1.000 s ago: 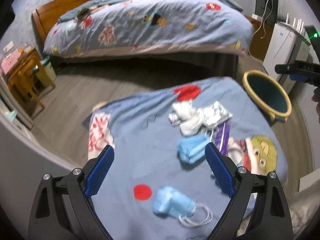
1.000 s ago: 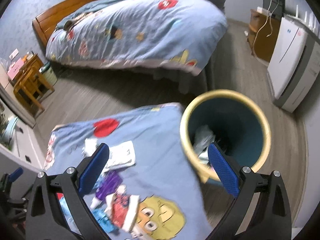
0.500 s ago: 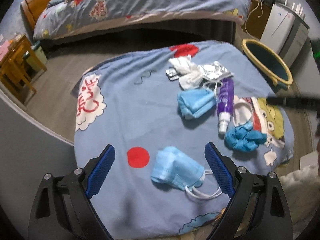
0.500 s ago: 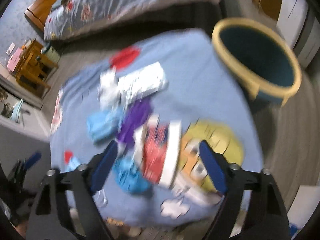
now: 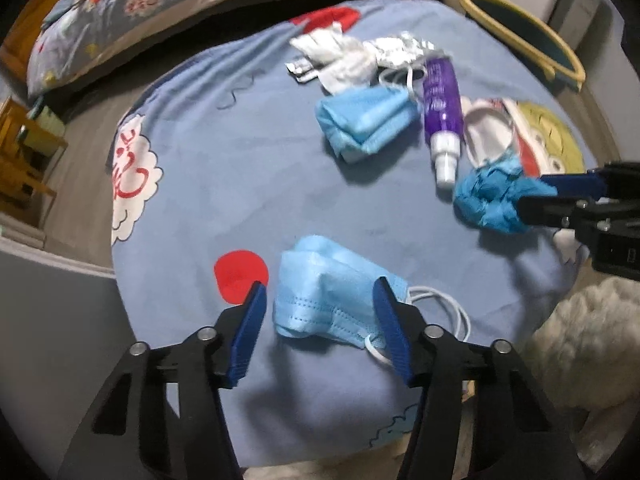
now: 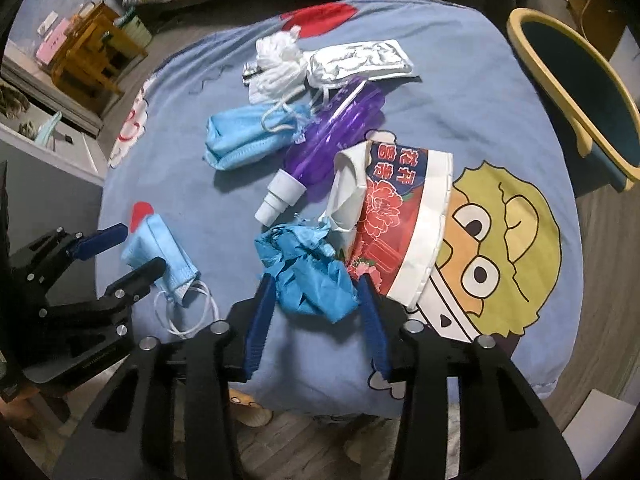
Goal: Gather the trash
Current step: 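Grasp the blue face mask with left gripper while right grasps the blue glove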
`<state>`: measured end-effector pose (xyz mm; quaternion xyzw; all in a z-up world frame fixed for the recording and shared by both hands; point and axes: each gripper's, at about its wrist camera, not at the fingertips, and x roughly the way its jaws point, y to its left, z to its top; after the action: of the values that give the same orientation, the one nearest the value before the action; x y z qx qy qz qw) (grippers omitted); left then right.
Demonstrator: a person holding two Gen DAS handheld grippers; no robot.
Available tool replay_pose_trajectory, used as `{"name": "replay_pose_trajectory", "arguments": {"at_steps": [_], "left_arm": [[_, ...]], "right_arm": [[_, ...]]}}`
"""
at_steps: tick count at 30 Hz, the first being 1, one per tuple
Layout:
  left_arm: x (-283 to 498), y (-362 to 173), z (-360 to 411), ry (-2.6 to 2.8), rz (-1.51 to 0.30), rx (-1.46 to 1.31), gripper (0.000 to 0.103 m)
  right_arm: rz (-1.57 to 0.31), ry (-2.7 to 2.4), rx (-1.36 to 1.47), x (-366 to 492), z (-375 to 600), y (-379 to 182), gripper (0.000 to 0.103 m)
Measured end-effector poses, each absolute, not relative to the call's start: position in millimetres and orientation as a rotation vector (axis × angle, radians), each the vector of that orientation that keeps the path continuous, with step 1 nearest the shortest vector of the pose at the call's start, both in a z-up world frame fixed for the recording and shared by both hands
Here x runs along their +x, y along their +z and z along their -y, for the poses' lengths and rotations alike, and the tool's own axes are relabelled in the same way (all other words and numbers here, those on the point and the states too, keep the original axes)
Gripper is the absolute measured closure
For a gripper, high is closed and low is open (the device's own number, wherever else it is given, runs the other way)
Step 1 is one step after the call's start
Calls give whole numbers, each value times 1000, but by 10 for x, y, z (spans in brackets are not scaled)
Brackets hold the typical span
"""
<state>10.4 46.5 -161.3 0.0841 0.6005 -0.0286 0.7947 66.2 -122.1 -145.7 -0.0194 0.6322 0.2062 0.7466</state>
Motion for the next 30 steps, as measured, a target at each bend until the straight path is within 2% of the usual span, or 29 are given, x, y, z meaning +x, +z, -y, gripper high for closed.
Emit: {"name": "replay_pose_trajectory", "arguments": {"at_steps": [1, 3, 5, 11, 22, 30], "left_arm": [[105, -1629, -467, -63, -1300, 181, 57], [103, -1637, -478, -54, -1299, 189, 63], [114, -1619, -525, -46, -1295, 169, 78], [153, -1547, -599, -24, -1272, 134, 83], [177, -814, -613, -19, -1018, 74, 84], [243, -556, -628, -13, -927, 48, 84]], "right_arm": [[-1387, 453, -55, 665, 1200, -1471, 79], [-1383, 464, -71, 647, 1165, -1467, 83], [-1375, 477, -72, 642, 1149, -1436, 86], [-1337, 501, -20, 691, 1158, -1294, 88], [-1182, 515, 42, 867, 1329, -722, 88], [-1076, 494, 117, 1070, 1542, -349, 88]]}}
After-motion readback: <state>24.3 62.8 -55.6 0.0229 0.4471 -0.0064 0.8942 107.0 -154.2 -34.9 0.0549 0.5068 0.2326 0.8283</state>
